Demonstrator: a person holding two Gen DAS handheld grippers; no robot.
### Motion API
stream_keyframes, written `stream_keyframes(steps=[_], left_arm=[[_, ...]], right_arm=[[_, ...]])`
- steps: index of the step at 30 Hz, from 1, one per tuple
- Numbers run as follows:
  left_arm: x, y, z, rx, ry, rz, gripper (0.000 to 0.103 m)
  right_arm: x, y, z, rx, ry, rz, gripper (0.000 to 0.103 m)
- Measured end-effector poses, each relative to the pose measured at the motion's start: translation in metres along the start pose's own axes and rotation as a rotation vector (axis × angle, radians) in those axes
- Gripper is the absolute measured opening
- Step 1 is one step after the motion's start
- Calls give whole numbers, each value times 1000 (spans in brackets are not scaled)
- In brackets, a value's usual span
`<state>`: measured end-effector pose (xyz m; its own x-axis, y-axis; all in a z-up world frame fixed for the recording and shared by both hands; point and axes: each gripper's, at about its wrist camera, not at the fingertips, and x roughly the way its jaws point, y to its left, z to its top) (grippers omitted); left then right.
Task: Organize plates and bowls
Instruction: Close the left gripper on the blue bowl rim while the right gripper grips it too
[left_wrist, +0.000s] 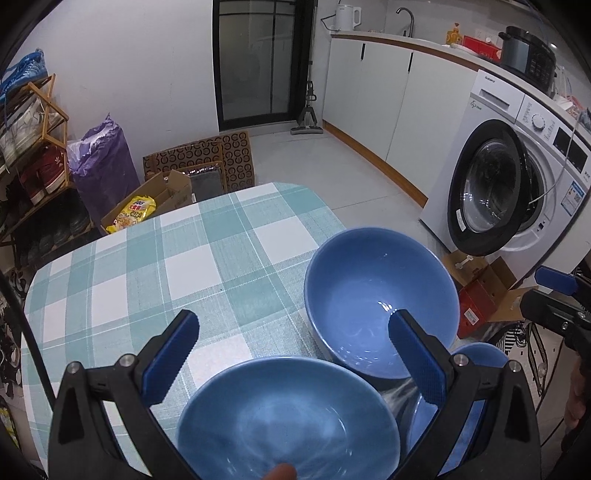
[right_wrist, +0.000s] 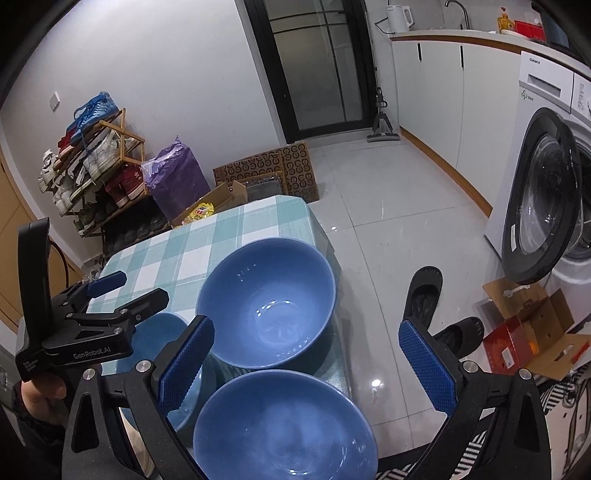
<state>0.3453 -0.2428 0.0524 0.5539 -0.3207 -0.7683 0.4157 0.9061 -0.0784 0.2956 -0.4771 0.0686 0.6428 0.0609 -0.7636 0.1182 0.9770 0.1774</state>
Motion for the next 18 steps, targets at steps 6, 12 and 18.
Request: stream_keyframes(steps=[6, 12, 18], left_arm=[[18, 1, 3, 7, 31, 19, 103], [34, -2, 3, 12, 66, 12, 103], [47, -8, 4, 25, 83, 23, 103]], right_arm=[[22, -7, 0, 16, 31, 4, 102], [47, -10, -2, 21, 63, 6, 102], [65, -10, -3, 20, 83, 6, 102]])
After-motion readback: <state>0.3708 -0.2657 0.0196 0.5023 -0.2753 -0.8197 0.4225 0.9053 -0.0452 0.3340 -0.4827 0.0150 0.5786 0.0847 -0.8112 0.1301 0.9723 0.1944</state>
